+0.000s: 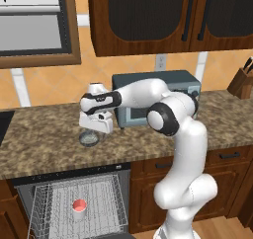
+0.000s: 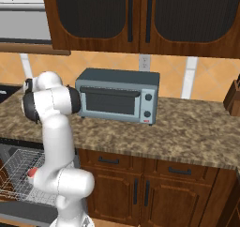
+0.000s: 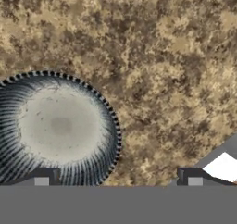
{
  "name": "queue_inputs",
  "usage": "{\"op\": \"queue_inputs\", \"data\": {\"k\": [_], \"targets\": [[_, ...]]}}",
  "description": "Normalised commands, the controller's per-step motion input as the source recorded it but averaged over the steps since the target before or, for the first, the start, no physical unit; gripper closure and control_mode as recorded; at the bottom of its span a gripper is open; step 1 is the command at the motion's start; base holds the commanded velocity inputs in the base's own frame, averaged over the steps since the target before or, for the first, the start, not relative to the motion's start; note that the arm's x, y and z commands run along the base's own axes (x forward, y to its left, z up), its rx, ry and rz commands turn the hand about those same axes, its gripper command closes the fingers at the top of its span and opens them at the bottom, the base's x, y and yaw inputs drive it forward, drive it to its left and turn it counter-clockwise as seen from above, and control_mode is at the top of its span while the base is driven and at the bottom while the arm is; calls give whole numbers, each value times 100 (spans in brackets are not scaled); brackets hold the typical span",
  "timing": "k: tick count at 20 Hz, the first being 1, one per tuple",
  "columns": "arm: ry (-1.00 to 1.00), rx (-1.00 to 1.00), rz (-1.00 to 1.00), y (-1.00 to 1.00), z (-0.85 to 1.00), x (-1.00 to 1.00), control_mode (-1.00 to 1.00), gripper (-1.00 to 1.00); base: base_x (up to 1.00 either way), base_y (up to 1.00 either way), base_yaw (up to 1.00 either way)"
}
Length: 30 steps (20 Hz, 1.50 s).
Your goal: Pick up the cup and bowl from the counter, place them in the dishwasher, and close the dishwasher door.
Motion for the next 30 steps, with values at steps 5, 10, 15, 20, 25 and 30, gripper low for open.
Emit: {"op": "queue_inputs", "data": {"k": [5, 10, 15, 20, 25, 30], "targets": [[1, -2, 0, 0, -18, 21, -100, -100, 0, 0, 0], [1, -3, 0, 0, -44, 0, -100, -100, 0, 0, 0], [3, -3, 0, 0, -51, -1, -100, -100, 0, 0, 0], [0, -2, 0, 0, -39, -1, -100, -100, 0, 0, 0], [0, 0, 0, 0, 0, 0, -100, 100, 0, 0, 0], [0, 0, 0, 0, 0, 0, -100, 100, 0, 0, 0]]}}
